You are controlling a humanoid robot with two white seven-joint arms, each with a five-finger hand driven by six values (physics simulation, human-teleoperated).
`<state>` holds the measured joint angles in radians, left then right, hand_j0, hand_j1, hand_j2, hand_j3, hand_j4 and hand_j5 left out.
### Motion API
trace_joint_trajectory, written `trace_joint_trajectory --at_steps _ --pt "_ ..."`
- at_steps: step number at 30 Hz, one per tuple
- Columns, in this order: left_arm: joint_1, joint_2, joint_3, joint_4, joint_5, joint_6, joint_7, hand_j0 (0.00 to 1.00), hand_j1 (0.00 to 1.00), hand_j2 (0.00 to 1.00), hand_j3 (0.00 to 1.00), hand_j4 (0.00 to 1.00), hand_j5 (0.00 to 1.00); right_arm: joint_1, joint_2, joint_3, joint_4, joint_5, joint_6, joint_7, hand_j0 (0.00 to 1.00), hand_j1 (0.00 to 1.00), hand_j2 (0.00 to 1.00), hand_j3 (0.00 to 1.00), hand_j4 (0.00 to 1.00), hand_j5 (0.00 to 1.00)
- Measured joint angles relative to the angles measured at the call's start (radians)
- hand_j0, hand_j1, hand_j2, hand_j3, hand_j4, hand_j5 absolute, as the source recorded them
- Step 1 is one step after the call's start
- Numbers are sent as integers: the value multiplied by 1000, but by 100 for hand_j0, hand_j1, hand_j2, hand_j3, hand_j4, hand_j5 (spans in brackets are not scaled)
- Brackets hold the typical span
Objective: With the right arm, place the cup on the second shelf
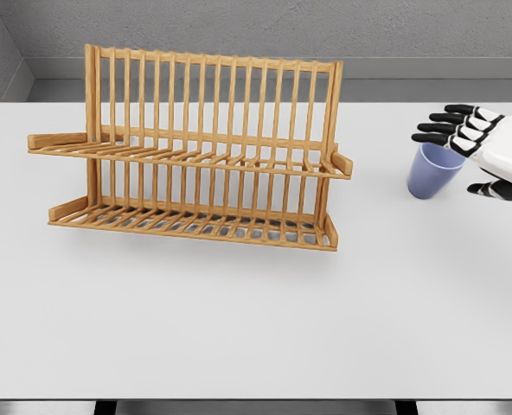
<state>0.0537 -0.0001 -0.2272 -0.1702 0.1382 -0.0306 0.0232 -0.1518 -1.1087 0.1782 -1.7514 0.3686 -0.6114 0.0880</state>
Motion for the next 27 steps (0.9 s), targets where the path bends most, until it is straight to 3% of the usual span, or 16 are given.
trace_joint_trajectory --at_steps 5,8,14,17,21,27 --pt "0 0 0 0 0 0 0 100 100 100 100 100 100 18 -10 -3 0 -9 0 -8 100 100 100 100 100 100" --pt "0 0 0 0 0 0 0 100 100 100 100 100 100 5 -11 -1 48 -14 35 14 100 100 100 100 100 100" --pt "0 0 0 0 0 0 0 100 100 100 100 100 100 -238 13 4 135 -21 60 373 100 100 100 100 100 100" --pt "0 0 0 0 0 0 0 100 100 100 100 100 100 -480 73 118 221 -28 63 467 100 100 100 100 100 100" --pt "0 0 0 0 0 0 0 100 100 100 100 100 100 -534 138 265 350 -25 61 509 100 100 100 100 100 100" --pt "0 0 0 0 0 0 0 100 100 100 100 100 100 -614 202 395 462 -23 59 521 100 100 100 100 100 100"
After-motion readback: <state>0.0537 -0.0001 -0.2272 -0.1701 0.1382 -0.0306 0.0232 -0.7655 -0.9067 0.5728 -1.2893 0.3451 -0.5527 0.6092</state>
